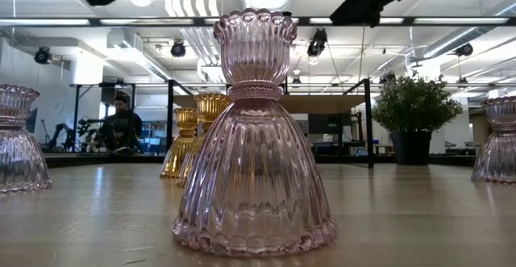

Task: Pick & Place candle stick holders
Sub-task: Put the black candle holder on the shelf

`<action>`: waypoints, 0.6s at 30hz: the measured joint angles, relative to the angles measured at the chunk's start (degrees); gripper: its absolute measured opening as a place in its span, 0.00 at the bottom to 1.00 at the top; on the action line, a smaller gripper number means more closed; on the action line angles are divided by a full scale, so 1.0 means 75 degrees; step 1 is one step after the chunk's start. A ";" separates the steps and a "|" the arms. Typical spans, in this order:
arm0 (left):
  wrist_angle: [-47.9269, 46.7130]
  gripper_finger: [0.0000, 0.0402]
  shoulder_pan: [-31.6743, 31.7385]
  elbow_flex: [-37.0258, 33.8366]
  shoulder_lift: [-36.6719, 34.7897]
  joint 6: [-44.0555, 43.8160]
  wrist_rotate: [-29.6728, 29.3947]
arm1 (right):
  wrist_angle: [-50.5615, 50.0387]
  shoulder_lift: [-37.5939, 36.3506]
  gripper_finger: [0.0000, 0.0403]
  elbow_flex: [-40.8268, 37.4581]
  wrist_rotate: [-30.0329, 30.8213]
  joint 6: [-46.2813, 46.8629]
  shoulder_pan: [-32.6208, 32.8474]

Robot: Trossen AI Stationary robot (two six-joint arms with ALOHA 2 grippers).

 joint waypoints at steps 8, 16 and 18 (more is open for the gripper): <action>-0.1396 0.35 -0.3410 0.0509 0.0614 -0.2960 -0.1385 | 0.0005 -0.0103 0.31 -0.0319 -0.0007 0.0145 0.0055; -0.1506 0.30 -0.7040 0.0312 0.1765 -0.4200 -0.3180 | 0.0011 -0.0087 0.32 -0.0690 -0.0013 0.0050 0.0052; -0.1531 0.30 -0.7594 0.0269 0.2020 -0.4416 -0.3661 | 0.0026 -0.0087 0.32 -0.0726 -0.0013 -0.0012 0.0052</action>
